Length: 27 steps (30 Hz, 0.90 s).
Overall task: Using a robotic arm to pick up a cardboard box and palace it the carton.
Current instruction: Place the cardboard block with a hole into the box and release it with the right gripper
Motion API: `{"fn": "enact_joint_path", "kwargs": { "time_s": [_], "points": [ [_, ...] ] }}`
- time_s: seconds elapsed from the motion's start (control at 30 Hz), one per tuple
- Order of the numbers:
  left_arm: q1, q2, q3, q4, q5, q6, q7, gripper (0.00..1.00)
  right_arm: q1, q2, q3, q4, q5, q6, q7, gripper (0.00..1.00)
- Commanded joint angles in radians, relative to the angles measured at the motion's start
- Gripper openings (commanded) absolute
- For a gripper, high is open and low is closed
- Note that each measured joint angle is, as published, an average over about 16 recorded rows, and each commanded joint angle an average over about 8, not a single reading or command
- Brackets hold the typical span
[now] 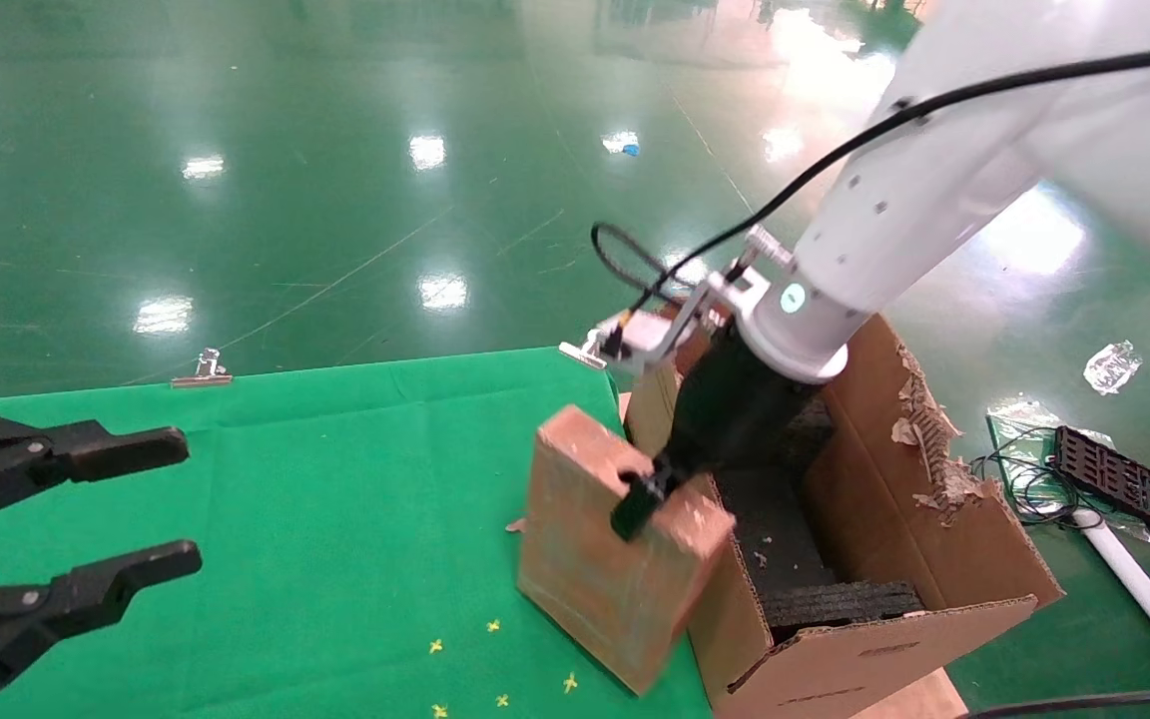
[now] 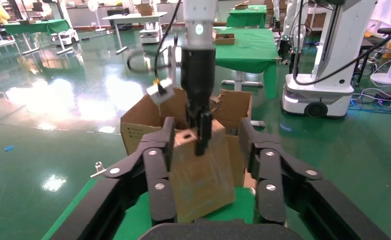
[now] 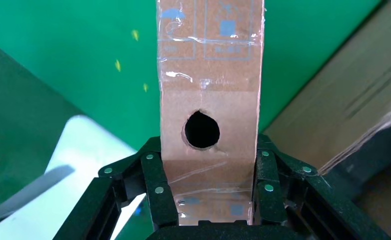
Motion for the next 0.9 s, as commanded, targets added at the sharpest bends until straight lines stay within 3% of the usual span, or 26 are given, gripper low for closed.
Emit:
{"fn": "enact_joint_path", "kwargs": {
  "time_s": [0.03,0.33,0.5,0.67,0.7,0.9],
  "points": [
    [0.0,0.0,0.0,0.0,0.0,0.0,0.0,0.0,0.018,0.032,0.021,0.021,0.013,0.027,-0.024,0.0],
    [0.0,0.0,0.001,0.0,0.0,0.0,0.0,0.0,0.241,0.183,0.097,-0.099,-0.025,0.06,-0.151,0.0],
    [0.0,0.0,0.001,0.0,-0.001,0.0,0.001,0.0,0.321,0.237,0.072,-0.184,-0.106,0.026,-0.153,0.0],
    [0.0,-0.001,0.001,0.0,-0.001,-0.001,0.001,0.02,0.331,0.272,0.031,-0.24,-0.169,-0.02,-0.114,0.0],
    [0.0,-0.001,0.001,0.0,-0.001,-0.001,0.001,0.08,0.325,0.278,0.024,-0.249,-0.176,-0.026,-0.103,0.0],
    [0.0,-0.001,0.002,0.0,-0.001,-0.001,0.001,0.82,0.249,0.3,-0.006,-0.292,-0.187,-0.026,-0.045,0.0]
  ]
}}
